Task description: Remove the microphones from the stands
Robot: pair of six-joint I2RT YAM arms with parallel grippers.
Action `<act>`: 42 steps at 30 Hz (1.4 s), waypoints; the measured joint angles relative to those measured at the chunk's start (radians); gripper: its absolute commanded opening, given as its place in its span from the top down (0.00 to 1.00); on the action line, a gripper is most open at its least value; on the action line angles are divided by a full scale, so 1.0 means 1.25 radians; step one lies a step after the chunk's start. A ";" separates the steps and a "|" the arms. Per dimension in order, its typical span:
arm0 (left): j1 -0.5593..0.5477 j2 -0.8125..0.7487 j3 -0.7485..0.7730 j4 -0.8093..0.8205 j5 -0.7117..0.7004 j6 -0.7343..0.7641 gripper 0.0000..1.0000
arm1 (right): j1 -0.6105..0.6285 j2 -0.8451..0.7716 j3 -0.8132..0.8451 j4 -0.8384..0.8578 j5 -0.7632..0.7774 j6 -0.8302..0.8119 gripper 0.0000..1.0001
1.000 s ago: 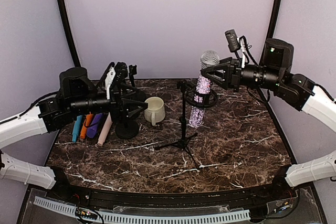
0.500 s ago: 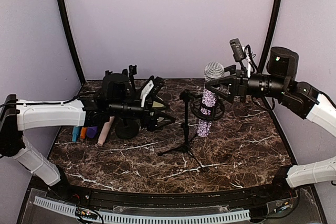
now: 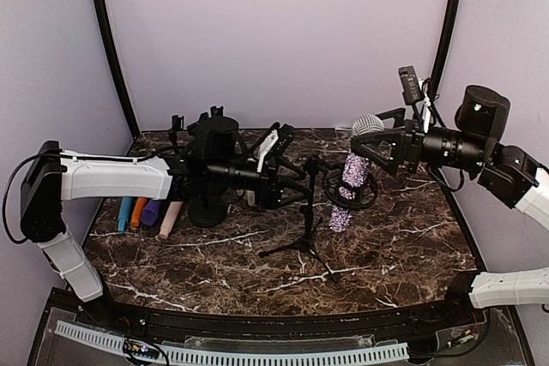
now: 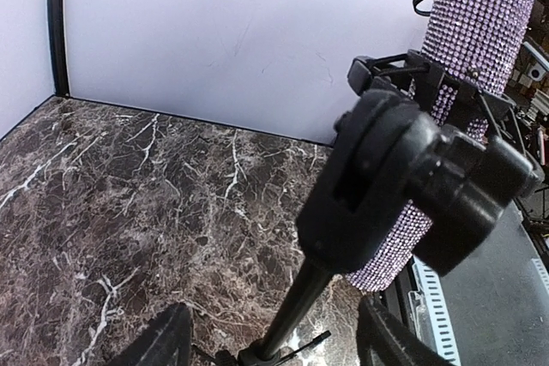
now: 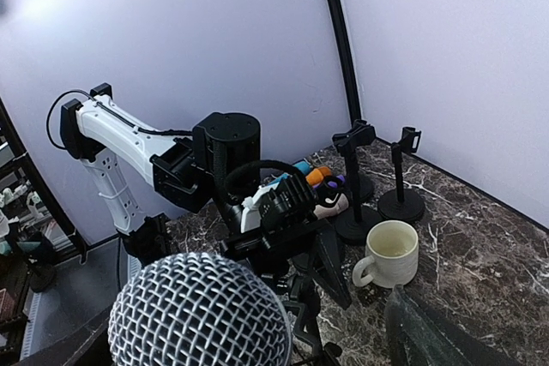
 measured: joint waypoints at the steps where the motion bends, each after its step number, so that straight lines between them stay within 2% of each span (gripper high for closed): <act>1: -0.001 0.005 0.004 0.001 0.008 0.001 0.41 | 0.000 -0.004 -0.001 0.000 0.003 0.001 0.03; 6: -0.004 0.027 0.027 0.011 0.035 -0.003 0.56 | 0.000 -0.016 -0.005 0.000 0.016 0.011 0.03; 12: -0.011 0.052 0.050 0.014 0.062 -0.002 0.66 | 0.000 -0.021 -0.010 0.004 0.024 0.016 0.03; 17: -0.021 0.059 0.053 0.015 0.073 -0.002 0.84 | 0.000 -0.028 -0.014 0.005 0.033 0.022 0.03; 23: -0.023 0.060 0.055 0.032 0.061 0.028 0.99 | 0.000 -0.044 -0.023 0.005 0.051 0.031 0.02; 32: -0.053 0.045 0.032 0.049 -0.020 0.070 1.00 | 0.000 -0.071 -0.032 0.001 0.089 0.033 0.01; 42: -0.105 -0.017 -0.049 0.107 -0.349 0.044 1.00 | 0.000 -0.142 -0.042 0.001 0.197 0.042 0.01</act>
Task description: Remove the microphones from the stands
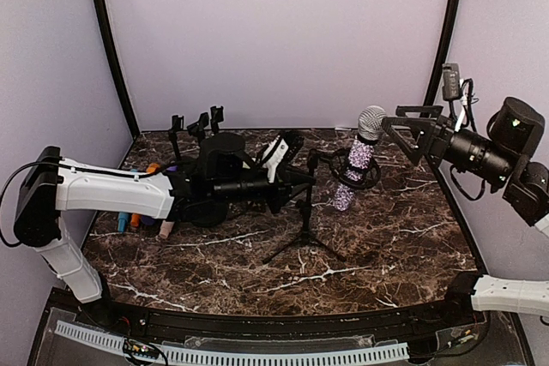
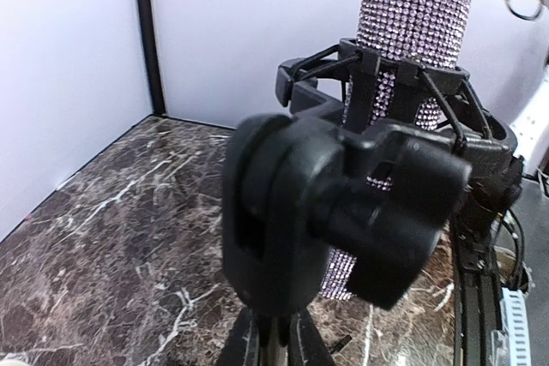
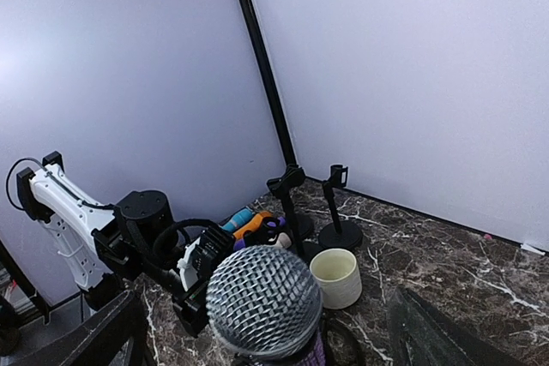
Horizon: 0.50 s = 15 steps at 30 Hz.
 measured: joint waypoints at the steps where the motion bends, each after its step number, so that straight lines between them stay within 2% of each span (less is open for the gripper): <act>1: -0.005 0.000 -0.002 0.007 -0.040 -0.008 1.00 | 0.000 -0.005 -0.001 0.000 0.008 0.002 0.01; 10: -0.053 0.033 0.009 0.056 -0.354 -0.098 1.00 | 0.000 -0.042 -0.033 0.002 0.071 0.011 0.01; 15: -0.072 0.061 0.036 0.059 -0.443 -0.146 1.00 | 0.000 -0.042 -0.044 -0.001 0.096 0.015 0.01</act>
